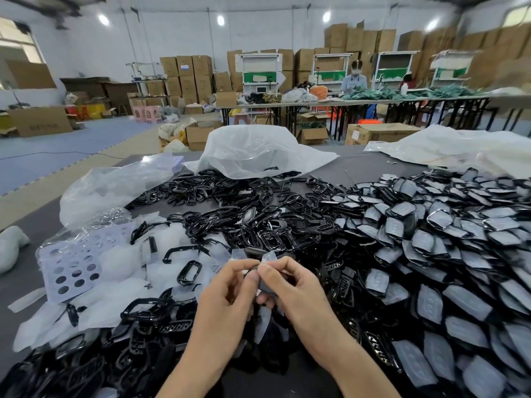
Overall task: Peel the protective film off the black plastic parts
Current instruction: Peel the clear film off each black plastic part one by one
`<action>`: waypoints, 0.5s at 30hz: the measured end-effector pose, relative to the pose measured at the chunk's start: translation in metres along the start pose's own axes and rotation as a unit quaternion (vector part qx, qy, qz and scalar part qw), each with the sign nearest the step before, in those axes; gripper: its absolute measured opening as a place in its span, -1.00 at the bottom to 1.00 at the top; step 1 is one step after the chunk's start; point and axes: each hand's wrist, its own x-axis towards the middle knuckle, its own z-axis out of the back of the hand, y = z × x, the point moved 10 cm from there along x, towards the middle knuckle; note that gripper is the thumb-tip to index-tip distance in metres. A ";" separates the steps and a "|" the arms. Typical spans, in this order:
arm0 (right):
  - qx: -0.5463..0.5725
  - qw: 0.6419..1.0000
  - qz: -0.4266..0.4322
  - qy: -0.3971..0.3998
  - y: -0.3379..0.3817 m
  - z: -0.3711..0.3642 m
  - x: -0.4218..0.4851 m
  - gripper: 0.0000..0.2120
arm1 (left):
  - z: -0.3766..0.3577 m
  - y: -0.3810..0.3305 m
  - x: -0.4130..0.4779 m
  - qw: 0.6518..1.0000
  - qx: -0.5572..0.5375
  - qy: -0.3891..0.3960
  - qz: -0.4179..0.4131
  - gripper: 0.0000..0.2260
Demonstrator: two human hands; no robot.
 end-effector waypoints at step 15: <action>0.063 0.997 -0.009 -0.045 0.004 0.007 -0.020 -0.85 | -0.007 -0.011 -0.011 0.987 -0.146 -0.041 0.049 -0.82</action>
